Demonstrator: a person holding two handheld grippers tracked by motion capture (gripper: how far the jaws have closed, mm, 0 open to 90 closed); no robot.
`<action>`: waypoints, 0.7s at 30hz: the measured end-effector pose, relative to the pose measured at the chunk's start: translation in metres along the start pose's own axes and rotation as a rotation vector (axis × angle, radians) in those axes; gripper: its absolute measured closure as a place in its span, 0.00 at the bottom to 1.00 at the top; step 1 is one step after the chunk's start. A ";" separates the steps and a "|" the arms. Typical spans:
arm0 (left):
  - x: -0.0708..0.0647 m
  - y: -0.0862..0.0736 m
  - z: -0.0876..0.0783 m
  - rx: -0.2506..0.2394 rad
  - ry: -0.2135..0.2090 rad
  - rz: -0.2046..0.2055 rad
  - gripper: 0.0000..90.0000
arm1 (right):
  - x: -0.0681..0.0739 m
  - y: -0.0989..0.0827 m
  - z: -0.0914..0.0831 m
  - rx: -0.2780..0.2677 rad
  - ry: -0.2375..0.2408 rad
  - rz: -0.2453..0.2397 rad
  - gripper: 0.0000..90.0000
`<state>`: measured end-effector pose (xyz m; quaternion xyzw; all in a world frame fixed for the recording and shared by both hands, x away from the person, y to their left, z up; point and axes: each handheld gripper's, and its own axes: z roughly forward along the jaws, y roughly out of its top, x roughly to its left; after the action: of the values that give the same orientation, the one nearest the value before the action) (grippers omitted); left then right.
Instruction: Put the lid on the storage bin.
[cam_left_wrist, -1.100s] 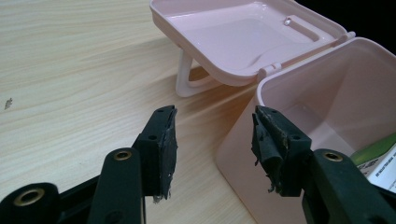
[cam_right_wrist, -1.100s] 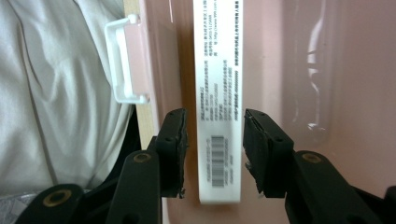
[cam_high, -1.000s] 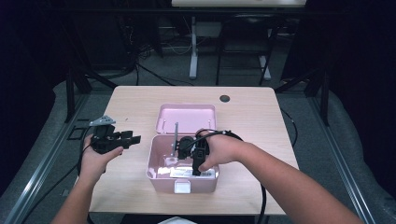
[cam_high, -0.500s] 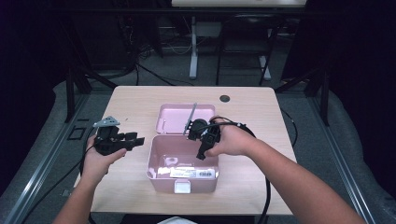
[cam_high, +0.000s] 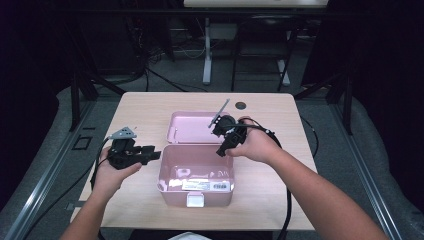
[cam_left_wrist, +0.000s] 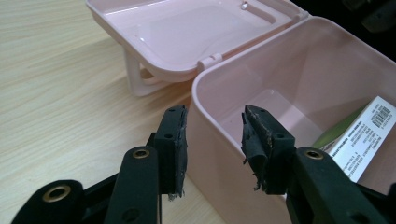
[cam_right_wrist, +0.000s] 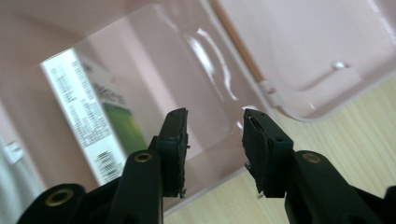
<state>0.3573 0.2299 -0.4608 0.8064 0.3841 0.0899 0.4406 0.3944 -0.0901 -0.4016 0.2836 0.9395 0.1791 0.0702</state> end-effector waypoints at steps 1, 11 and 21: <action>-0.002 0.000 0.002 0.008 -0.007 0.009 0.68 | -0.007 -0.001 0.000 -0.020 -0.017 0.037 0.66; -0.009 -0.004 0.015 0.050 0.001 0.041 0.74 | -0.024 -0.006 0.006 -0.074 -0.080 0.149 0.63; -0.010 -0.004 0.016 0.039 0.011 0.049 0.77 | -0.035 -0.004 0.010 -0.106 -0.096 0.205 0.61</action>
<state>0.3557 0.2142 -0.4715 0.8236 0.3681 0.0975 0.4204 0.4237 -0.1092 -0.4116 0.3821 0.8905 0.2209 0.1111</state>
